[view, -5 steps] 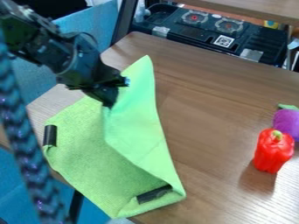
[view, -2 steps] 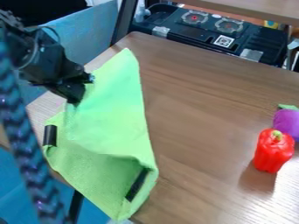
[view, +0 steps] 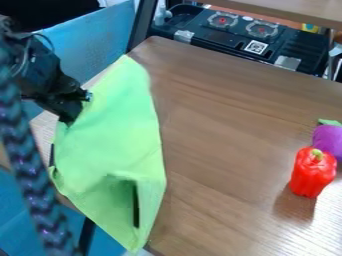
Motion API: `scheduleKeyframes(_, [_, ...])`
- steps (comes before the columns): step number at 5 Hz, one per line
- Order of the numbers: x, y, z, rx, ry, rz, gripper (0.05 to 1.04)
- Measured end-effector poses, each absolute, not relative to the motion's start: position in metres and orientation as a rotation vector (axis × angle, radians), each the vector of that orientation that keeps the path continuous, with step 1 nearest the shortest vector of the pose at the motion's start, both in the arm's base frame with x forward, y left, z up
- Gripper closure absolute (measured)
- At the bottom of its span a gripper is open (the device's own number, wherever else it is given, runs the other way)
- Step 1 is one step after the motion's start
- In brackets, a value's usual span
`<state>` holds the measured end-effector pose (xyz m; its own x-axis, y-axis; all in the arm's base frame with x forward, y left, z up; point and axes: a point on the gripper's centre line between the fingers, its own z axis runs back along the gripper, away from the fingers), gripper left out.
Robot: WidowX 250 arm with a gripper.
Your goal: Fold the cloth from bottom right to top left
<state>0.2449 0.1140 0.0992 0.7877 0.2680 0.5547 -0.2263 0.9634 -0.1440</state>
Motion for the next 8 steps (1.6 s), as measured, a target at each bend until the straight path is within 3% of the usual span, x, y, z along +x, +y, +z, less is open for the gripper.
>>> scheduleKeyframes(1, [0.241, 0.121, 0.093, -0.011, -0.576, 0.233, 1.022])
scheduleKeyframes(2, [0.236, 0.128, 0.076, 0.065, -0.483, 0.193, 0.972])
scheduleKeyframes(3, [0.235, 0.134, 0.064, 0.131, -0.403, 0.138, 0.842])
scheduleKeyframes(4, [0.233, 0.14, 0.055, 0.147, -0.313, 0.134, 0.578])
scheduleKeyframes(5, [0.241, 0.136, 0.06, 0.125, -0.336, 0.075, 0.273])
scheduleKeyframes(6, [0.265, 0.116, 0.08, 0.07, -0.326, -0.08, 0.084])
scheduleKeyframes(7, [0.286, 0.096, 0.104, 0.013, -0.339, -0.173, 0.083])
scheduleKeyframes(8, [0.307, 0.071, 0.137, 0.015, -0.287, -0.3, 0.084])
